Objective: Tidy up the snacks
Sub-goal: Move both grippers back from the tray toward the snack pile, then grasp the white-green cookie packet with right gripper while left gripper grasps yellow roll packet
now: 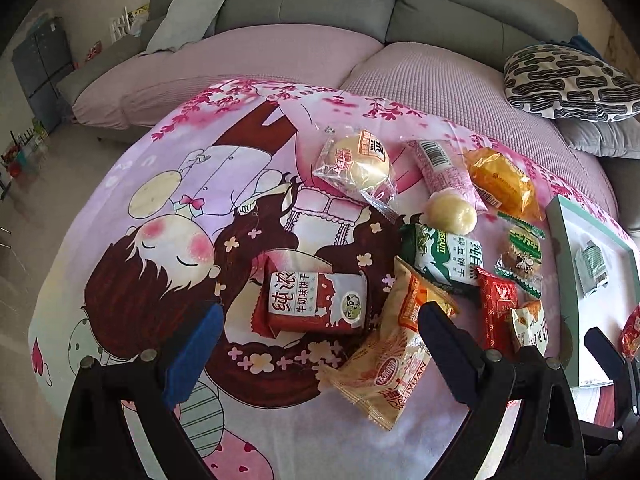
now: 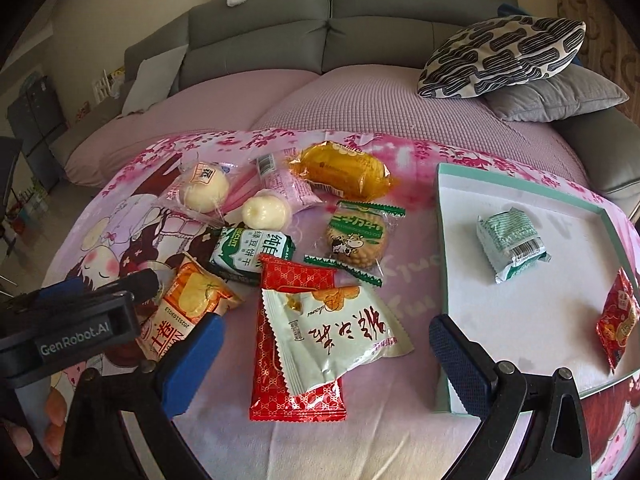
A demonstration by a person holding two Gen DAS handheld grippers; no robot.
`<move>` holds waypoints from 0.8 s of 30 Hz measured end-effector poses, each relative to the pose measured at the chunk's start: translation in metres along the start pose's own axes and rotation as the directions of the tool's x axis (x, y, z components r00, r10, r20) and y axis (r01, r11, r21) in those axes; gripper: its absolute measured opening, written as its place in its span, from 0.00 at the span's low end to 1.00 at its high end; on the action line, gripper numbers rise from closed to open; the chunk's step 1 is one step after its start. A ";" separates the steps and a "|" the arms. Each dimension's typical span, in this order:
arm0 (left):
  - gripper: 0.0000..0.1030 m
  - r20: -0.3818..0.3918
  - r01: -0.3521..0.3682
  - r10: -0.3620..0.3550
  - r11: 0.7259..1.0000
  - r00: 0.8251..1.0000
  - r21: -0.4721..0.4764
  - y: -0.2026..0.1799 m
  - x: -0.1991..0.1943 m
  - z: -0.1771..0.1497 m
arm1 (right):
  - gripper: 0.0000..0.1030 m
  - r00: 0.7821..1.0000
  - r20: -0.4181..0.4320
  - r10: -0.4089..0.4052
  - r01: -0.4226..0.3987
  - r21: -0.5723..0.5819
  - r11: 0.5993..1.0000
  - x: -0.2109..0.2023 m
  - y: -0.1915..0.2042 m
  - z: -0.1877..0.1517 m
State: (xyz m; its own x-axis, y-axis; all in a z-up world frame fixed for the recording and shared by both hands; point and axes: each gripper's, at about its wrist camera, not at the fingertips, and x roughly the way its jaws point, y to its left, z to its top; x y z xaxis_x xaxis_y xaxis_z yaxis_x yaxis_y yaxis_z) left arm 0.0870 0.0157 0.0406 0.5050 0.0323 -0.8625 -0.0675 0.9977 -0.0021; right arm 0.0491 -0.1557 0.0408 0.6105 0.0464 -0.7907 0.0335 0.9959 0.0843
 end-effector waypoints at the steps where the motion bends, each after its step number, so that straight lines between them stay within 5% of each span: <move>1: 0.95 -0.004 0.003 -0.003 1.000 1.000 0.004 -0.001 0.002 -0.001 | 1.00 1.000 -0.005 0.000 0.000 0.003 1.000 0.002 0.000 -0.001; 7: 0.94 -0.019 0.030 -0.029 0.998 0.999 0.063 -0.019 0.009 -0.006 | 0.86 0.999 -0.029 -0.016 0.016 -0.010 1.000 0.014 0.002 -0.006; 16: 0.68 -0.063 0.094 -0.087 0.990 0.994 0.106 -0.037 0.019 -0.012 | 0.70 0.996 -0.039 -0.077 0.076 -0.039 0.996 0.026 -0.001 -0.011; 24: 0.64 -0.060 0.143 -0.137 0.983 0.989 0.112 -0.045 0.018 -0.013 | 0.55 0.997 -0.017 -0.072 0.071 -0.056 0.996 0.026 0.001 -0.011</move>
State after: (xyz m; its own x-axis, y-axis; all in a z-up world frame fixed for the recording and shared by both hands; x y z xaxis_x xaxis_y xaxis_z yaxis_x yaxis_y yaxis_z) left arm 0.0880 -0.0289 0.0189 0.4566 -0.1087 -0.8830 0.1025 0.9923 -0.0692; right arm 0.0565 -0.1528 0.0139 0.5926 -0.0239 -0.8051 0.0320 0.9995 -0.0061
